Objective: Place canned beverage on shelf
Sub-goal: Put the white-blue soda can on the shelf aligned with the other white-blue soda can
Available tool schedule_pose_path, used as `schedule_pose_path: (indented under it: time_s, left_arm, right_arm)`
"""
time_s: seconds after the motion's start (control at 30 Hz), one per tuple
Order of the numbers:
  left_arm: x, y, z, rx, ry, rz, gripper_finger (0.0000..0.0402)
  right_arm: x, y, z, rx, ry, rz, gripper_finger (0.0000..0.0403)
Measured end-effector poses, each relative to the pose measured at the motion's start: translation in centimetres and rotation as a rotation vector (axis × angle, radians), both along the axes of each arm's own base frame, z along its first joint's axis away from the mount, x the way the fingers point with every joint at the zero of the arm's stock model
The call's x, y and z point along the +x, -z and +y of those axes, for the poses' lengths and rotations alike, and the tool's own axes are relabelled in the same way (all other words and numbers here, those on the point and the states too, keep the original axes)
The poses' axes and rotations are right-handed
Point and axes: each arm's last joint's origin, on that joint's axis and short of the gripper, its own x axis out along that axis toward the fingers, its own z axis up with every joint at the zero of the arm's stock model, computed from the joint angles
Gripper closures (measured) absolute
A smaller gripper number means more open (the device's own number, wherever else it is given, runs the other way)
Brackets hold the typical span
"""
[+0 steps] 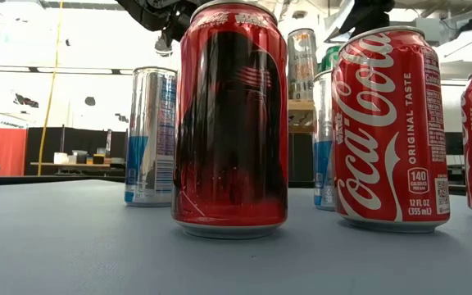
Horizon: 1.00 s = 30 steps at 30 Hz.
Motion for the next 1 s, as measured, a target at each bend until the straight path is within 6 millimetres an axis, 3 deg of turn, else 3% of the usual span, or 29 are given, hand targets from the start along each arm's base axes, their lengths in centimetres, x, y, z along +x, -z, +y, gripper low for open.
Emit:
schedule_pose_path:
  time_s: [0.73, 1.0]
  left_arm:
    - [0.2, 0.3, -2.0, -0.043, -0.011, 0.076, 0.0085]
    - [-1.6, -1.2, -2.7, 0.015, -0.156, 0.151, 0.0085]
  right_arm:
    - [0.0, 0.0, 0.0, -0.024, -0.021, 0.010, 0.0163]
    - [0.0, 0.0, 0.0, -0.024, -0.021, 0.010, 0.0163]
